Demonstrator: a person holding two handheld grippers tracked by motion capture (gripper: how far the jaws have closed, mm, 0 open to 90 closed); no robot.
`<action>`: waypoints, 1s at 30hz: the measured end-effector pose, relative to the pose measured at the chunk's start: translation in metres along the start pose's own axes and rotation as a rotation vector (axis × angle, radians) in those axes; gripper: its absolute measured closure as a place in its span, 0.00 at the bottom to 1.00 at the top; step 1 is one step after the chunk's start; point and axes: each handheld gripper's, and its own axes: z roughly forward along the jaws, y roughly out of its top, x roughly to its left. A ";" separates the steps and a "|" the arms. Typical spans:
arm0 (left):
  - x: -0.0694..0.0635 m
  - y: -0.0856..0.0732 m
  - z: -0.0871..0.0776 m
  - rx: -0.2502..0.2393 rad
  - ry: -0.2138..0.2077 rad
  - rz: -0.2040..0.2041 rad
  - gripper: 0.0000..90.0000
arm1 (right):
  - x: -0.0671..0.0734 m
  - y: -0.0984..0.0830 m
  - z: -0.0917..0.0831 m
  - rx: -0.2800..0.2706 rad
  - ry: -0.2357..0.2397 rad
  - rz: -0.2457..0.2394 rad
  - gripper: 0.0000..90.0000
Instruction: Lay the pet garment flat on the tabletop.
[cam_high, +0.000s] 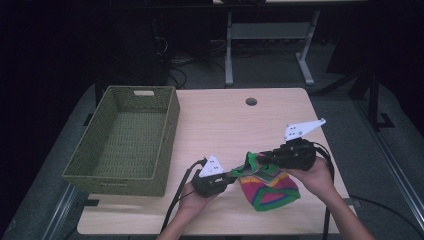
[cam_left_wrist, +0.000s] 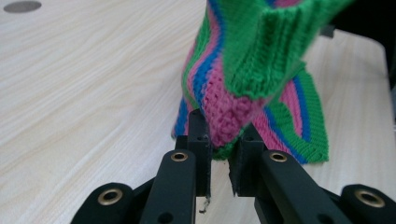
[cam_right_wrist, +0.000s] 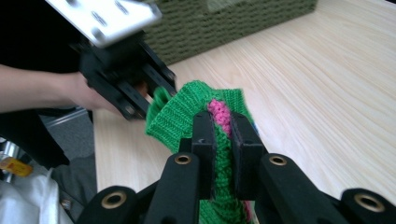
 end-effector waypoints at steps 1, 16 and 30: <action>0.000 0.002 -0.002 0.001 -0.003 0.001 0.90 | -0.001 -0.002 -0.001 0.000 -0.006 0.001 0.91; 0.003 0.034 -0.028 0.029 -0.022 0.043 0.91 | 0.009 -0.014 -0.012 -0.047 -0.008 0.012 0.91; 0.036 0.067 -0.039 0.188 -0.012 0.023 0.91 | 0.003 -0.006 0.007 -0.089 -0.071 0.056 0.90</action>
